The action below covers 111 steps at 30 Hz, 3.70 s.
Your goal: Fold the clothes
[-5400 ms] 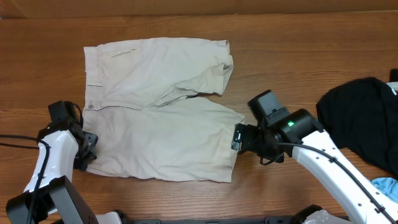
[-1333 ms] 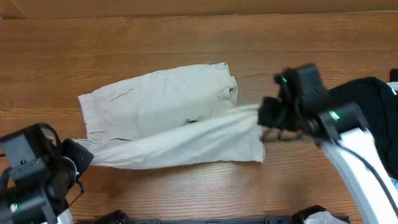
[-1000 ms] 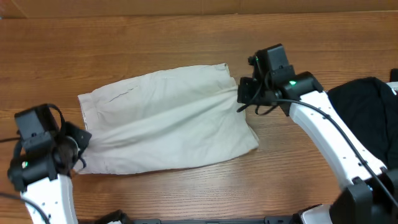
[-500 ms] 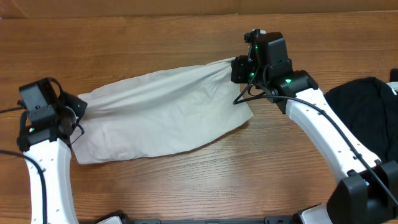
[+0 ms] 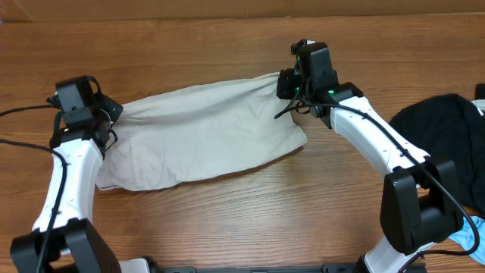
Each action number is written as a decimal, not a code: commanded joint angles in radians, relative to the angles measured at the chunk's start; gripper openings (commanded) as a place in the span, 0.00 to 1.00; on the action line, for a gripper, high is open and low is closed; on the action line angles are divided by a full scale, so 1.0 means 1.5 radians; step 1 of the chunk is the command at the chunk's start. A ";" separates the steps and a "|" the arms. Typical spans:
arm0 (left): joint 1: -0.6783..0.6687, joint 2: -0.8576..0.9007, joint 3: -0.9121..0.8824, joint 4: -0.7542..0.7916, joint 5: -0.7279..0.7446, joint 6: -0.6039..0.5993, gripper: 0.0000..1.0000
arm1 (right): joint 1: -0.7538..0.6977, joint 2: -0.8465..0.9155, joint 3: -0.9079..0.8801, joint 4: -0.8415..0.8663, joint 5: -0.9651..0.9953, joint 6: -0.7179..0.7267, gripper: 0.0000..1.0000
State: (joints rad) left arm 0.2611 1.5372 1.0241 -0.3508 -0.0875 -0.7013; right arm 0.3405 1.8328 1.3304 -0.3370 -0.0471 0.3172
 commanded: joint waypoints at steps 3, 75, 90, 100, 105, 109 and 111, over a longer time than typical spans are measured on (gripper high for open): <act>0.000 0.045 -0.001 0.005 -0.074 -0.002 0.08 | -0.007 0.011 0.018 0.043 0.018 -0.003 0.27; -0.117 0.260 0.135 -0.001 0.086 0.201 0.77 | -0.020 0.224 0.067 0.063 -0.043 -0.071 0.04; -0.117 0.130 0.430 -0.444 0.089 0.244 1.00 | -0.036 0.124 0.192 -0.258 -0.105 -0.153 0.89; -0.117 0.106 0.452 -0.621 0.087 0.243 1.00 | -0.036 0.131 0.094 -0.292 -0.105 -0.157 0.89; -0.117 0.107 0.436 -0.612 0.087 0.243 1.00 | -0.036 0.143 0.071 -0.270 -0.141 -0.157 0.87; -0.118 0.108 0.419 -0.601 0.089 0.243 1.00 | -0.031 0.163 0.065 -0.245 -0.175 -0.157 0.84; -0.118 0.111 0.413 -0.599 0.089 0.243 1.00 | -0.025 0.175 0.065 -0.237 -0.175 -0.157 0.81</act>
State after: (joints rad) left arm 0.0845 1.6943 1.6691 -1.2556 0.0486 -0.3584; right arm 0.2871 2.0533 1.4433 -0.7063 -0.2703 0.0883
